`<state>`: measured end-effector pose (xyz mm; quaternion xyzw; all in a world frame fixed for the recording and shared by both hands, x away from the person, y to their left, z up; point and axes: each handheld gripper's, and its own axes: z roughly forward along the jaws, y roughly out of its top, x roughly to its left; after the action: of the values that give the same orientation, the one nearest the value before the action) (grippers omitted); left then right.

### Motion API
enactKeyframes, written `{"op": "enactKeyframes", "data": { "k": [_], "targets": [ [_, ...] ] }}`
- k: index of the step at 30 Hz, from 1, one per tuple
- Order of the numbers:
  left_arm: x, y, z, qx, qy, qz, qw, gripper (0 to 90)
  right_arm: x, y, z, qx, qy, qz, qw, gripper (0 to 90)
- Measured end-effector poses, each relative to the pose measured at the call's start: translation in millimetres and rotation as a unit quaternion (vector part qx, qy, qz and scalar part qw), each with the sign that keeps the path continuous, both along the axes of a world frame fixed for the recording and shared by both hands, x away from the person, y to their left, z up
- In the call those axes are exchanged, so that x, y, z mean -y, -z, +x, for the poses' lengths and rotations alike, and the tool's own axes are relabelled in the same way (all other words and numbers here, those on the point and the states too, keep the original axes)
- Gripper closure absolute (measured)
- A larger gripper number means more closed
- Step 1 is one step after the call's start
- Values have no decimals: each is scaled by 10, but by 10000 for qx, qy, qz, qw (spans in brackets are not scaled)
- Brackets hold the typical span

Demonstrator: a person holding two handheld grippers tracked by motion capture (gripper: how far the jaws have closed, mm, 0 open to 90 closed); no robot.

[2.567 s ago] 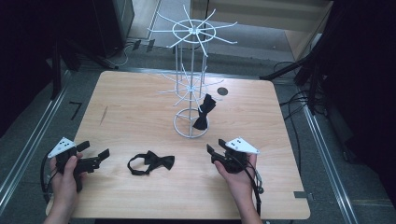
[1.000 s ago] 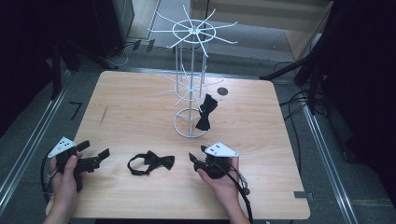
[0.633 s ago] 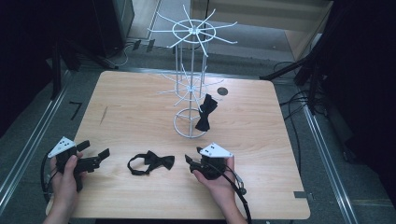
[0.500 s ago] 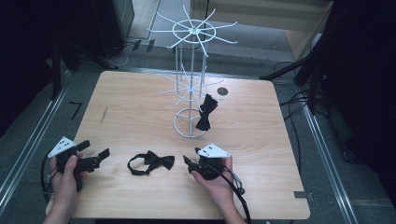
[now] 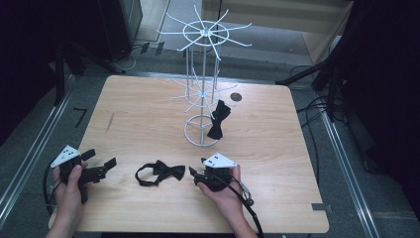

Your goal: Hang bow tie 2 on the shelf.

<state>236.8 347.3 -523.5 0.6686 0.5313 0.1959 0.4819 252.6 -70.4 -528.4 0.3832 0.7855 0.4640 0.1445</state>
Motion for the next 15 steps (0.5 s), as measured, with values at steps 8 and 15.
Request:
{"op": "enactKeyframes", "data": {
  "k": [8, 15],
  "targets": [
    [1, 0, 0, 3, -1, -2, 10000, 0, -73, -16, 8, -24, -70, 7, 10000, 458],
    [-3, -1, 0, -7, 10, -12, 10000, 0, -179, -59, 49, -28, -185, -29, 9998, 458]
  ]
}}
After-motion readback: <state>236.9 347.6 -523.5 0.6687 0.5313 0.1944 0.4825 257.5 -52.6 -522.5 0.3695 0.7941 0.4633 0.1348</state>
